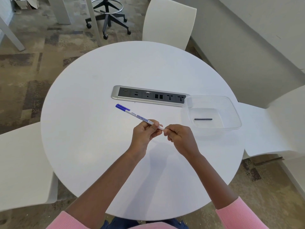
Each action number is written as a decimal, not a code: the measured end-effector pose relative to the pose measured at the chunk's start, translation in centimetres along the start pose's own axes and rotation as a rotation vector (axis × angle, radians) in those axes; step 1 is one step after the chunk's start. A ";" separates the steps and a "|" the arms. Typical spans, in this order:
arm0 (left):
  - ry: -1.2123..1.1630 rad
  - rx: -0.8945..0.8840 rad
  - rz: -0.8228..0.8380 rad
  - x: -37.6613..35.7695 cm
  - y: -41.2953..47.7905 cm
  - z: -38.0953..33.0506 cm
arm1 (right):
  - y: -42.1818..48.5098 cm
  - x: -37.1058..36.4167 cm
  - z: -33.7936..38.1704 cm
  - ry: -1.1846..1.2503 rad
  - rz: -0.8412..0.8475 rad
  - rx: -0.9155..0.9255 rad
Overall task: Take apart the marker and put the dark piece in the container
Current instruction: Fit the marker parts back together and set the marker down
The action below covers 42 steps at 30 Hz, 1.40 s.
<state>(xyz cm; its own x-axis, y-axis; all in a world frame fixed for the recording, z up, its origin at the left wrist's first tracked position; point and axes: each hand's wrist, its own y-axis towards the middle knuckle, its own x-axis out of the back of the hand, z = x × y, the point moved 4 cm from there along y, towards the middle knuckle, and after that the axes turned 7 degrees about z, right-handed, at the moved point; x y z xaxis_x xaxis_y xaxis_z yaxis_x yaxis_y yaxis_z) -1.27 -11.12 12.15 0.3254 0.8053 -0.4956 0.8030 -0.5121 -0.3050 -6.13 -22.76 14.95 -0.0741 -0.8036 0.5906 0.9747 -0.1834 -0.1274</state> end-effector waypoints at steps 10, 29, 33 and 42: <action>0.097 0.012 0.041 -0.2 -0.1 0.7 | 0.0 -0.3 -1.8 0.436 0.193 -0.238; 0.348 0.117 0.023 1.6 -0.3 1.2 | 1.9 -2.3 -1.0 0.458 0.130 -0.276; 0.327 0.180 0.069 1.3 -0.5 2.3 | 2.5 -3.0 -1.0 0.551 0.111 -0.283; 0.321 0.244 0.111 1.7 -0.4 3.2 | 3.0 -4.2 -1.8 0.545 0.074 -0.293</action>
<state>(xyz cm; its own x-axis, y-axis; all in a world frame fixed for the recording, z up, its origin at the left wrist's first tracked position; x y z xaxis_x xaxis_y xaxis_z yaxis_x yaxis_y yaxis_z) -2.64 -10.50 8.88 0.5734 0.7738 -0.2692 0.6250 -0.6255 -0.4670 -3.29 -20.93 10.62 -0.1805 -0.9794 0.0904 0.8889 -0.2018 -0.4112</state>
